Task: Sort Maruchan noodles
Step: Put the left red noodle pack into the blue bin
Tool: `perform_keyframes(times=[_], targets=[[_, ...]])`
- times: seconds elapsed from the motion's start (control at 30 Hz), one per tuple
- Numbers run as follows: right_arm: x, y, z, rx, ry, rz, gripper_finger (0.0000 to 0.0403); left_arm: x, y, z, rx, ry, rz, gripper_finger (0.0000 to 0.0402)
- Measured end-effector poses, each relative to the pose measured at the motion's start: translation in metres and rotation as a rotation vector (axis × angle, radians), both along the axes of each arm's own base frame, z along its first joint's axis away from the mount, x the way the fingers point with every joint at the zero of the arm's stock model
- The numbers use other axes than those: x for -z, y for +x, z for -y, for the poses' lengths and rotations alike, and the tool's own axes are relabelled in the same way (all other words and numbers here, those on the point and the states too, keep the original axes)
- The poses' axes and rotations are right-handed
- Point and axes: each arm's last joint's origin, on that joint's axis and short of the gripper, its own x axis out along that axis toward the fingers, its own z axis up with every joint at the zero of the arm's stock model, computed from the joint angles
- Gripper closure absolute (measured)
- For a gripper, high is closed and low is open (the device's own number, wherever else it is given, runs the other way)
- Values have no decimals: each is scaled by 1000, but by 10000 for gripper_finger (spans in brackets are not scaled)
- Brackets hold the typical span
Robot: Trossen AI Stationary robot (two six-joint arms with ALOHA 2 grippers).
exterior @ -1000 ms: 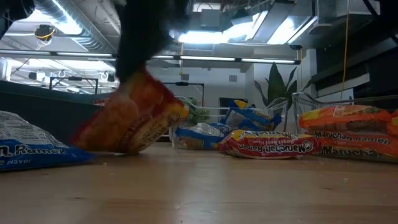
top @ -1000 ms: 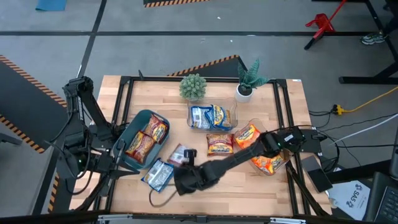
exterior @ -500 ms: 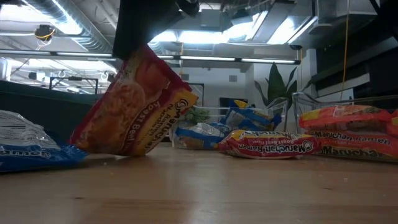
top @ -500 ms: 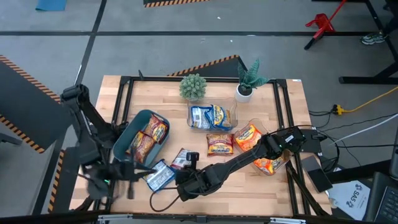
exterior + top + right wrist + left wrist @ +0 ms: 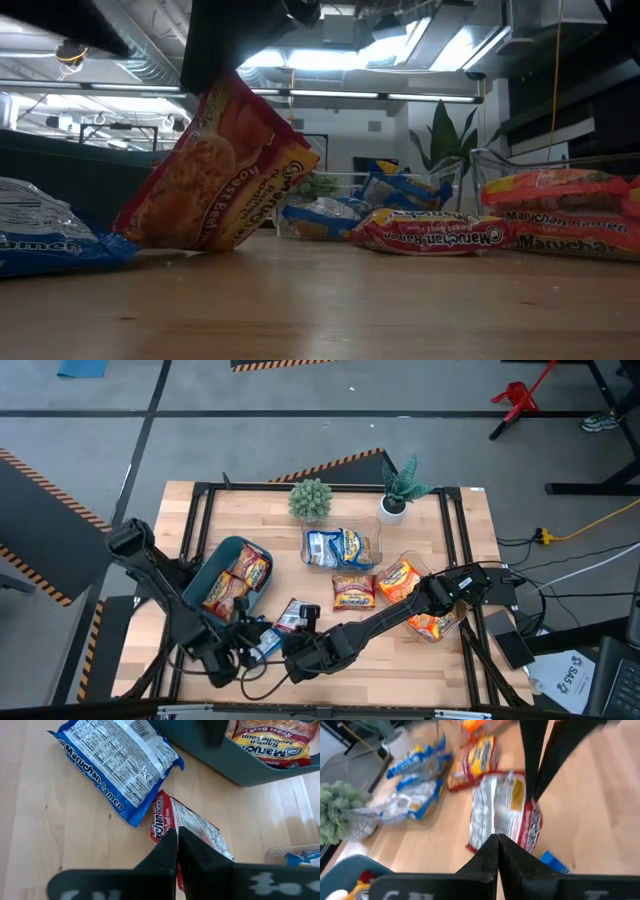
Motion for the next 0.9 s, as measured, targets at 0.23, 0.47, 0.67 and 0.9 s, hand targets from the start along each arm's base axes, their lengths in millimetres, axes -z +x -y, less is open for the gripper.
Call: perform_keyframes(times=[0.23,0.47,0.67,0.9], targets=[[0,-2,-5,-11,0,0,403,41,13,-9,-38,-7,-69,401],[-1,-5,-9,-24,4,-1,403,67,20,-19,-52,-92,-56,401],[-1,-5,-9,-28,2,-4,403,82,26,-29,2,-177,-111,401],[1,-9,-10,0,131,-69,402,84,32,-35,-12,-192,-120,401]])
